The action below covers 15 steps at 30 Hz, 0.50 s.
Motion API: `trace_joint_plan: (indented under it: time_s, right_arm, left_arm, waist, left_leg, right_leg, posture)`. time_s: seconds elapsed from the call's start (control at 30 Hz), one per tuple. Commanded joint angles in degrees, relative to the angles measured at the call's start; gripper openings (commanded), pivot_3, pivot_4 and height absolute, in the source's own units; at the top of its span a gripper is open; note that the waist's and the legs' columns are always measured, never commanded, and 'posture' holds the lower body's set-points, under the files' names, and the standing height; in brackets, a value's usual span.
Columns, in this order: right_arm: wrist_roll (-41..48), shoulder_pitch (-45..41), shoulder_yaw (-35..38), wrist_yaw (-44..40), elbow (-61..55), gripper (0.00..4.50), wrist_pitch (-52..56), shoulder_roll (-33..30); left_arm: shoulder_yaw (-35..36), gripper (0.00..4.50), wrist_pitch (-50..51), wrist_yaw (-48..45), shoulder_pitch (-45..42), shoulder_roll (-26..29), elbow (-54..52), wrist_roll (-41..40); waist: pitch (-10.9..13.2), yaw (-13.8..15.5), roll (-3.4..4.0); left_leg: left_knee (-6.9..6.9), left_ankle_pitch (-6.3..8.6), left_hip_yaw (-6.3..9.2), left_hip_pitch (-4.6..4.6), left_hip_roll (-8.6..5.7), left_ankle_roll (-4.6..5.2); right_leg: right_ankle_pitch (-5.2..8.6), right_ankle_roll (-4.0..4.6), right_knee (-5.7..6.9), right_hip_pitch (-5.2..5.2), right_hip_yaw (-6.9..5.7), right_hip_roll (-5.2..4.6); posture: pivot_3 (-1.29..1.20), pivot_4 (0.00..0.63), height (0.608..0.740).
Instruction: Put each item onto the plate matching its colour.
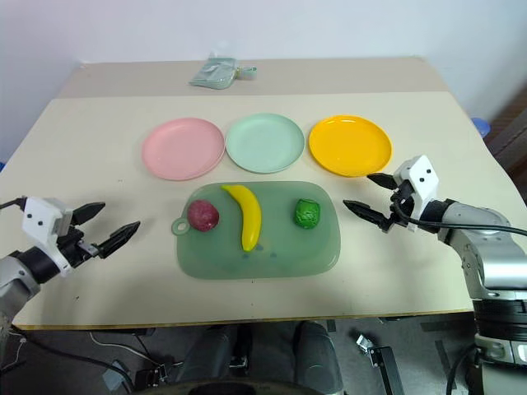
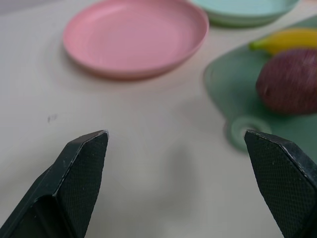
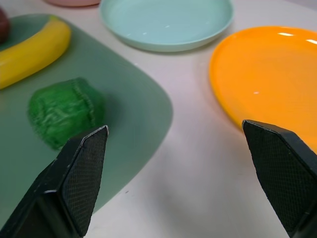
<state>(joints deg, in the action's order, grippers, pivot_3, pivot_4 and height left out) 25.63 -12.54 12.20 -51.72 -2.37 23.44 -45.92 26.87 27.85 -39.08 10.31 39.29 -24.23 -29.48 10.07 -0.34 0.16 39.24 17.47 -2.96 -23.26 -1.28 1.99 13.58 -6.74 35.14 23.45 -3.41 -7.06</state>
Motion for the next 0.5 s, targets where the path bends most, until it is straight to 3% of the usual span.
trace_joint_plan:
  time_s: [0.03,0.23,0.5]
  right_arm:
    - [-0.5,1.0,3.1,3.7,-3.1,4.43,-0.1,0.6]
    - [3.5,5.1,7.6,3.1,-5.7,4.43,2.5,-0.5]
    - [8.1,7.1,8.0,-2.5,-10.4,4.43,4.2,-1.8]
  left_arm:
    - [-1.6,4.50,0.7,-1.1,-2.9,0.9,0.9,-1.3]
    - [-5.3,4.50,2.3,-3.9,-9.8,1.6,3.8,-2.6]
    - [-13.0,4.50,4.5,-9.6,-17.5,3.1,4.4,-3.8]
  waist:
    - [0.0,0.0,0.00]
    - [0.0,0.3,0.00]
    - [0.0,1.0,0.00]
  left_leg:
    - [0.00,0.00,0.00,0.00,-0.01,0.00]
    - [0.03,-0.01,-0.03,0.00,-0.01,0.01]
    - [0.07,-0.02,-0.07,0.01,-0.01,0.03]
  right_leg:
    - [0.00,0.00,0.01,0.00,-0.01,0.01]
    - [-0.01,-0.02,0.03,-0.01,-0.01,0.21]
    - [-0.01,-0.03,0.07,-0.02,-0.03,0.27]
  posture:
    - [0.00,0.150,0.740]
    - [0.00,0.150,0.740]
    - [0.00,0.150,0.740]
